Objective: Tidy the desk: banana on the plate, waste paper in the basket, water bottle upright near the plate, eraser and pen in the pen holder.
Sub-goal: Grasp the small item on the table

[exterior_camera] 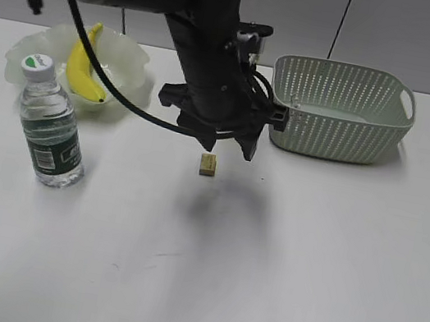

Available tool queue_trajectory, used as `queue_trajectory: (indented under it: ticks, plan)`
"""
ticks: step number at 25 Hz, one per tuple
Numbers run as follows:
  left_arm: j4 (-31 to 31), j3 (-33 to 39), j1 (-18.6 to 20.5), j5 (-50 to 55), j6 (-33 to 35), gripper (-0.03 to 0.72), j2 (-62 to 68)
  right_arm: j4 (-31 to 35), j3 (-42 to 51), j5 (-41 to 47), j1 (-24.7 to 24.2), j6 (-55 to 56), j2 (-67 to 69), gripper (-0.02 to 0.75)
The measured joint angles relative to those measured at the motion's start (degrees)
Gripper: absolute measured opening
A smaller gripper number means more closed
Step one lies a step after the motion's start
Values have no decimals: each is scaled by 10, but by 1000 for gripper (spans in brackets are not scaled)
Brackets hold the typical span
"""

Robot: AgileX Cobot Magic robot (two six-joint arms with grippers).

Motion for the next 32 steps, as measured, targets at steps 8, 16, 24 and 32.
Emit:
queue_trajectory:
  ticks: [8, 16, 24, 32]
  plan:
    - [40, -186, 31, 139, -45, 452, 136, 0, 0, -1, 0, 0, 0, 500]
    - [12, -275, 41, 189, -47, 452, 212, 0, 0, -1, 0, 0, 0, 500]
    - [25, -276, 41, 192, -48, 419, 230, 0, 0, -1, 0, 0, 0, 500]
    - [40, -277, 41, 192, -45, 183, 232, 0, 0, -1, 0, 0, 0, 500]
